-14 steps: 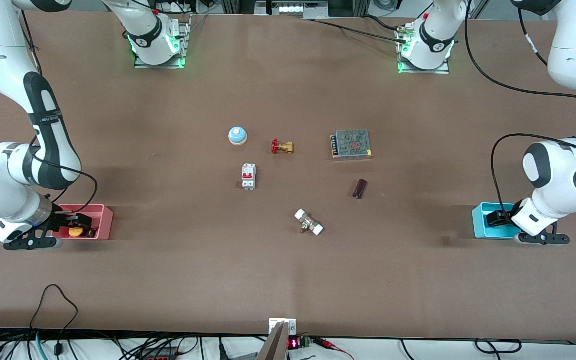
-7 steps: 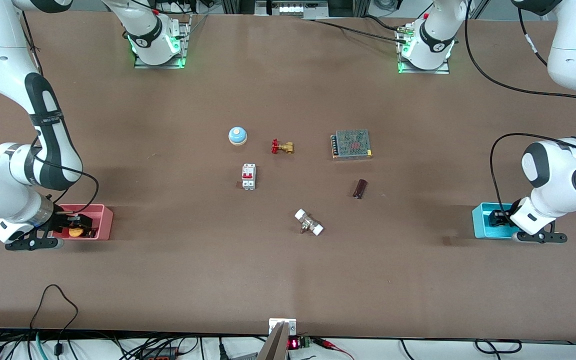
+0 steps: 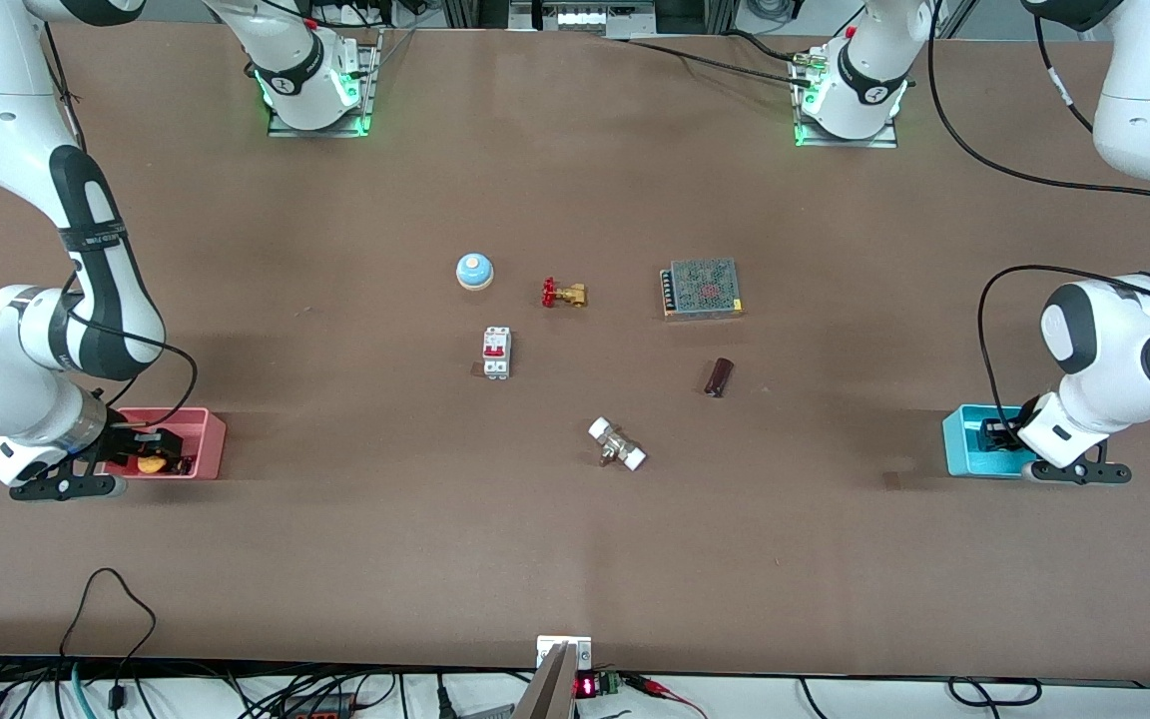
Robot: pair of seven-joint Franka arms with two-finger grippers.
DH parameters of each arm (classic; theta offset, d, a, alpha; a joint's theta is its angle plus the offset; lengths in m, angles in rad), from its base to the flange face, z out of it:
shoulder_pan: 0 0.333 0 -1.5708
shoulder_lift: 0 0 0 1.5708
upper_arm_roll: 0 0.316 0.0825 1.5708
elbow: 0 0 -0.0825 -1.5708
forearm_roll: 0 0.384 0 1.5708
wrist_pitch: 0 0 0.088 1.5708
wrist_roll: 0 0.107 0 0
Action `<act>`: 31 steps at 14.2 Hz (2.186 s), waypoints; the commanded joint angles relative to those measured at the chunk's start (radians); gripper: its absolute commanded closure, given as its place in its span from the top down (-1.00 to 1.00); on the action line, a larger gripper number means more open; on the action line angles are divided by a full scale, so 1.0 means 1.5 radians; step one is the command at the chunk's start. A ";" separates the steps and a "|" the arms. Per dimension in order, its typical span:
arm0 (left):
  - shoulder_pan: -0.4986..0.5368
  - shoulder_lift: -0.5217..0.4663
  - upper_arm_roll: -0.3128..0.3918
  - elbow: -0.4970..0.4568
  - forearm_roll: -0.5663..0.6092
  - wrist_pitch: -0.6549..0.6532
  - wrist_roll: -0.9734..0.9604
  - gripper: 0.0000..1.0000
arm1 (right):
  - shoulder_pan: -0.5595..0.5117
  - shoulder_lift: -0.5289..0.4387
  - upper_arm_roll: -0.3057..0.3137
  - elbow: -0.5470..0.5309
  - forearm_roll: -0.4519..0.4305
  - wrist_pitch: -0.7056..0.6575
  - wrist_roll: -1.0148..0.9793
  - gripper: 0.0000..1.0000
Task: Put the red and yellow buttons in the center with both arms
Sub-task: 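Close the right gripper on the yellow button while the left gripper grips the red, then carry the yellow button with the right gripper while the left gripper carries the red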
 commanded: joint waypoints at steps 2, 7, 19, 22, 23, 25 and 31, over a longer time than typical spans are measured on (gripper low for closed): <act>0.005 -0.016 -0.010 0.020 0.003 -0.013 0.007 -0.53 | -0.002 0.006 0.005 0.003 -0.003 0.018 -0.002 0.64; -0.001 -0.039 -0.023 0.128 0.004 -0.203 0.007 -0.53 | -0.001 0.008 0.005 0.003 -0.003 0.018 -0.002 0.00; -0.059 -0.062 -0.155 0.155 0.003 -0.382 -0.204 -0.52 | 0.004 -0.092 0.024 -0.006 -0.001 -0.152 -0.008 -0.42; -0.115 -0.065 -0.155 0.120 0.007 -0.378 -0.298 -0.52 | 0.016 -0.177 0.047 -0.006 0.001 -0.286 0.003 -0.42; -0.133 -0.065 -0.155 0.110 0.012 -0.377 -0.329 -0.52 | 0.023 -0.194 0.054 -0.007 0.003 -0.321 0.030 -0.42; -0.155 -0.065 -0.155 0.088 0.015 -0.353 -0.363 -0.53 | 0.054 -0.208 0.073 -0.018 0.003 -0.334 0.095 -0.42; -0.161 -0.092 -0.154 -0.082 0.015 -0.119 -0.393 -0.53 | 0.144 -0.190 0.076 -0.102 0.004 -0.185 0.207 -0.42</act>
